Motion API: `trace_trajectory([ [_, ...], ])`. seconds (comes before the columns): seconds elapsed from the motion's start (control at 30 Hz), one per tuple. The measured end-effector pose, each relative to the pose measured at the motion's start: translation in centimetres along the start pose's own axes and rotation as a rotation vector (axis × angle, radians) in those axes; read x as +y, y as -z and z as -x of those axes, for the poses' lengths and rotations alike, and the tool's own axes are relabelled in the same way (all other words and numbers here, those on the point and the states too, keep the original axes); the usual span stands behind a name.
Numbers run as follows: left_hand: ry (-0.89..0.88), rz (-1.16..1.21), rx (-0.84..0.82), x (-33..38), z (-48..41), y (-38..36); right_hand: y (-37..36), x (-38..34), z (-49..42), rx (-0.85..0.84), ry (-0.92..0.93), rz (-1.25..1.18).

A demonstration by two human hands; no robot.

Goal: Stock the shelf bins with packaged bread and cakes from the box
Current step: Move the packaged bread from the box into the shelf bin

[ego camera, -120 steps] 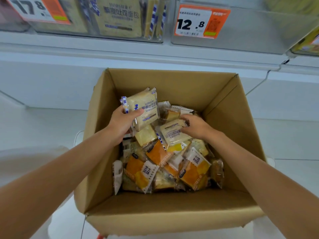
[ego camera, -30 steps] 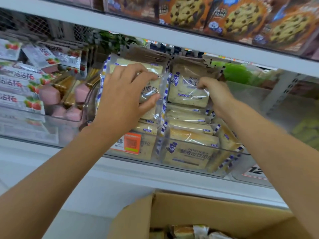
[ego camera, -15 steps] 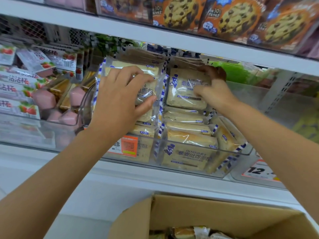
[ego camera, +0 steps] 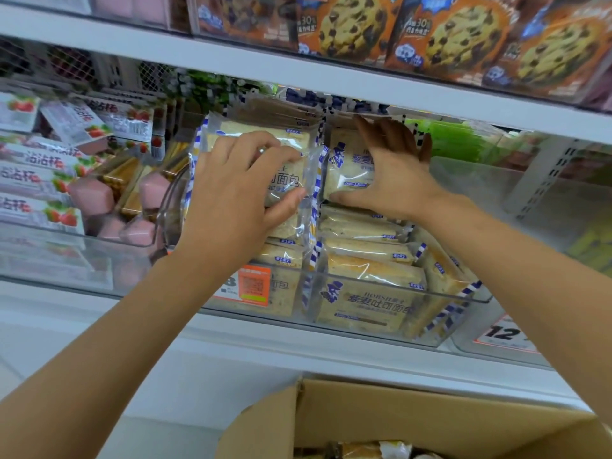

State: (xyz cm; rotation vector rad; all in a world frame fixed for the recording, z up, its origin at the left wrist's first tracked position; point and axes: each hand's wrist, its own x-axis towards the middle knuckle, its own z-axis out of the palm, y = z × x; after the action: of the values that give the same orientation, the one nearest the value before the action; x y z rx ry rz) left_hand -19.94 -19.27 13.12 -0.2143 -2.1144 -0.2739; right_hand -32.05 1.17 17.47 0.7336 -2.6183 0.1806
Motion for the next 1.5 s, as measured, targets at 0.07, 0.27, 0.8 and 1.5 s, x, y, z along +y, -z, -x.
trace_trajectory([
  [0.07, -0.001, -0.004, 0.003, -0.1, 0.0, 0.1, -0.4, 0.2, 0.1, 0.028, 0.005, -0.012],
  [0.27, -0.015, -0.009, 0.003, 0.0, 0.1, 0.1, -1.0, 1.2, -0.1, 0.136, 0.098, -0.016],
  [0.8, -0.019, -0.026, -0.033, 0.2, 0.0, 0.3, 0.2, 1.2, 2.8, -0.049, 0.069, 0.070],
  [1.5, 0.513, 0.282, -0.995, 19.9, 15.5, 2.4, 1.1, 5.7, 36.0, -0.491, -0.290, -0.314],
])
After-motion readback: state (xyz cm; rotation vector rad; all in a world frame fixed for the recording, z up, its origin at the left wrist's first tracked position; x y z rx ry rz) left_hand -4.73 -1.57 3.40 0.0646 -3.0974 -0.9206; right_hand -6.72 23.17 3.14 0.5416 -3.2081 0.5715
